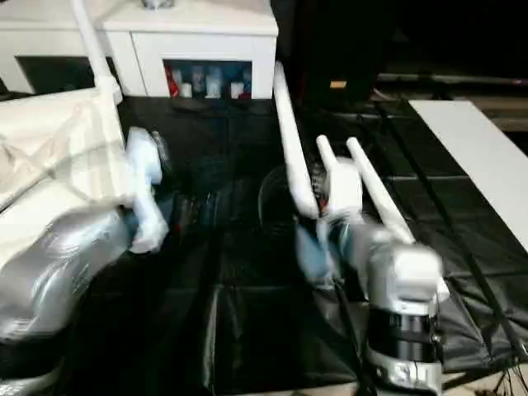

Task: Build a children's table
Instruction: Pick table leg

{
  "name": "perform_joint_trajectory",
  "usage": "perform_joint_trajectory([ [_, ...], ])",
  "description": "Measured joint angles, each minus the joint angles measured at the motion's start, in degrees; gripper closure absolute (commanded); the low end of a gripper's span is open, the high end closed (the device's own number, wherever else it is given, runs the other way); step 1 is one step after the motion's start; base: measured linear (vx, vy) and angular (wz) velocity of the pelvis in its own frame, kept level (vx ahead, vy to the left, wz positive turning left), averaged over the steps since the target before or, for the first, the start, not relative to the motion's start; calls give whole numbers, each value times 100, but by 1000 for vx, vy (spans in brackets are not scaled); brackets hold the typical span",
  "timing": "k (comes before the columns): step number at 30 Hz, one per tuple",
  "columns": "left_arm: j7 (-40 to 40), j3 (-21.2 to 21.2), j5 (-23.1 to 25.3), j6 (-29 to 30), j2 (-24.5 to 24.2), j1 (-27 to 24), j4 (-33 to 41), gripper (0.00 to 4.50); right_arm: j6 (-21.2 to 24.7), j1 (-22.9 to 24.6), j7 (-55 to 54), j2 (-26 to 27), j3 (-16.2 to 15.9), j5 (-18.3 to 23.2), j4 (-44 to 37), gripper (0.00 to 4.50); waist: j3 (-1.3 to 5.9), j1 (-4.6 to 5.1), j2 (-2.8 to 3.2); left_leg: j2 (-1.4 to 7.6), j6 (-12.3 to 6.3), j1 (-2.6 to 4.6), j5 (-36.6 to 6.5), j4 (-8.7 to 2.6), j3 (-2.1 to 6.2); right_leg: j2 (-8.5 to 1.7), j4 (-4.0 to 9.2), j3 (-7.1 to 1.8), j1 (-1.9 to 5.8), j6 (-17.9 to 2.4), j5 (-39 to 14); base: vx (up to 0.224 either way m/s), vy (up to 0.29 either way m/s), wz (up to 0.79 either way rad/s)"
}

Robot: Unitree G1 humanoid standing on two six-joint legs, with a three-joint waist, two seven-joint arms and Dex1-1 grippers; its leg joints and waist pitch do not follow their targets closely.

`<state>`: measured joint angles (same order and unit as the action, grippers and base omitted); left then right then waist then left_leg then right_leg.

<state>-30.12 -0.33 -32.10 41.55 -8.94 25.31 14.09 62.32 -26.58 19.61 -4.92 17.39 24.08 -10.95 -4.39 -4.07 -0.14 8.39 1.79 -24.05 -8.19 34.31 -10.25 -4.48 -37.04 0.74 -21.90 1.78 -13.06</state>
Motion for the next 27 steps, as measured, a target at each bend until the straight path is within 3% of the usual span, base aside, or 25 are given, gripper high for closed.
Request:
perform_joint_trajectory([
  [9, 823, 673, -676, 758, 742, 877, -694, 0, 139, 115, 710, 166, 547, 1215, -349, 268, -1, -110, -1, 7, -4, -9, 2, -2, -1, 2, 12, 7, -5, 3, 0, 0, 0, 0],
  [20, 1136, 1258, -1676, 1441, 1099, 1370, -1021, 0, 250, 439, 1042, -49, 216, 1681, -809, 268, -2, -116, 0, 7, -4, -12, 2, -4, -1, 2, 31, 8, 0, 4, 0, 0, 0, 0],
  [25, 1230, 1215, -1640, 1521, 1042, 1368, -1072, 0, 199, 573, 1112, -240, -135, 1642, -925, 268, -2, -114, 0, 7, -4, -12, 1, -13, -1, 2, 43, 9, 0, 10, 1, 0, 0, 0],
  [27, 1362, 1165, -1499, 1513, 1028, 1369, -1143, 0, 18, 628, 1107, -373, -418, 1406, -967, 268, -3, -115, 1, 7, -4, -12, 1, -15, -1, 2, 49, 9, 1, 22, 1, 0, 0, 0],
])
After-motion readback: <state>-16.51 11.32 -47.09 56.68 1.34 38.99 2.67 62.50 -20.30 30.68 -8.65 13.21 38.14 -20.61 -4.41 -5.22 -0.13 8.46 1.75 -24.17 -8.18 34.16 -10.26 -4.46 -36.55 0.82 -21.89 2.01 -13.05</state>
